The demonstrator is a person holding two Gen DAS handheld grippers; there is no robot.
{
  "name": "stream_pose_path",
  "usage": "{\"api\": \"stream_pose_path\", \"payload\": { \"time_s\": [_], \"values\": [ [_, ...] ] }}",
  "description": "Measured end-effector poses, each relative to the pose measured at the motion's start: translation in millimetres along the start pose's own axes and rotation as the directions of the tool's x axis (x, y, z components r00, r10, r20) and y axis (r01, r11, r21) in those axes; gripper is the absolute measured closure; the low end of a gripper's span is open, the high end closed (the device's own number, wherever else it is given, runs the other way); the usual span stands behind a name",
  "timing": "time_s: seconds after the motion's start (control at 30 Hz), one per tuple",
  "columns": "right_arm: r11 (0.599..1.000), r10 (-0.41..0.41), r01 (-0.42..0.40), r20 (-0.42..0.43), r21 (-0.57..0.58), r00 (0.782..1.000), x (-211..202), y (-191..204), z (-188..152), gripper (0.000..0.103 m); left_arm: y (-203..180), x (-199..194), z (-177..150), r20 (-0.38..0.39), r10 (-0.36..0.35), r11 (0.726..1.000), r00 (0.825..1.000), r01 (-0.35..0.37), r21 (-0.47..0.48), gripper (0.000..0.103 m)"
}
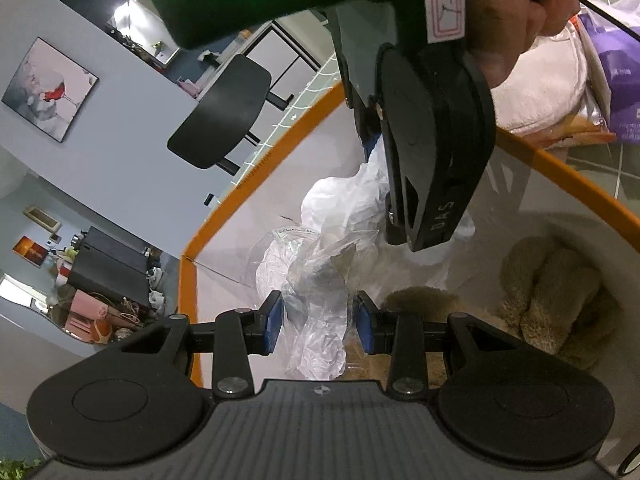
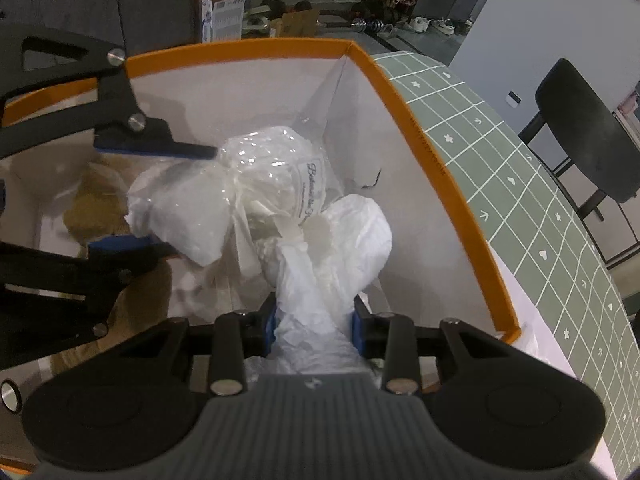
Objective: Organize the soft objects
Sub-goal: 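Lower the white tissue into the orange box and open the right tool, then open the left tool to drop the clear plastic bag into the box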
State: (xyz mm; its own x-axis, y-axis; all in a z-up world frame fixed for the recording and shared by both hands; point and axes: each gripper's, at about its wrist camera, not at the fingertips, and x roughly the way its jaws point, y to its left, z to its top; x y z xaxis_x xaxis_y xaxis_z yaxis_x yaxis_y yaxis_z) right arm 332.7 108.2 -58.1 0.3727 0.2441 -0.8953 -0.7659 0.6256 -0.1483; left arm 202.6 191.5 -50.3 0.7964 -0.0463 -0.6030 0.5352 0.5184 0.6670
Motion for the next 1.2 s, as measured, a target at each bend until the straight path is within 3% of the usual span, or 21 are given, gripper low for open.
{"api": "stream_pose_path", "payload": {
  "time_s": [0.2,0.47,0.6,1.2],
  "values": [
    [0.999,0.017,-0.018,-0.02,-0.033,1.0,5,4,-1,0.062,-3,0,1,-0.025,-0.022,0.999,0.999,0.023,0.03,0.057],
    [0.998,0.026,-0.027,-0.012,-0.049,1.0,-3,8,-3,0.045,-2,-7,0,-0.035,0.017,0.998,0.999,-0.015,0.061,0.035],
    [0.999,0.013,-0.012,0.021,-0.047,1.0,-16,6,-3,0.037,-5,-16,2,-0.027,0.061,0.993,0.998,-0.058,0.1,0.016],
    [0.999,-0.041,0.043,0.128,-0.015,0.991,-87,3,-16,0.036,5,-72,12,-0.004,0.116,0.993,0.993,-0.115,0.032,0.015]
  ]
}}
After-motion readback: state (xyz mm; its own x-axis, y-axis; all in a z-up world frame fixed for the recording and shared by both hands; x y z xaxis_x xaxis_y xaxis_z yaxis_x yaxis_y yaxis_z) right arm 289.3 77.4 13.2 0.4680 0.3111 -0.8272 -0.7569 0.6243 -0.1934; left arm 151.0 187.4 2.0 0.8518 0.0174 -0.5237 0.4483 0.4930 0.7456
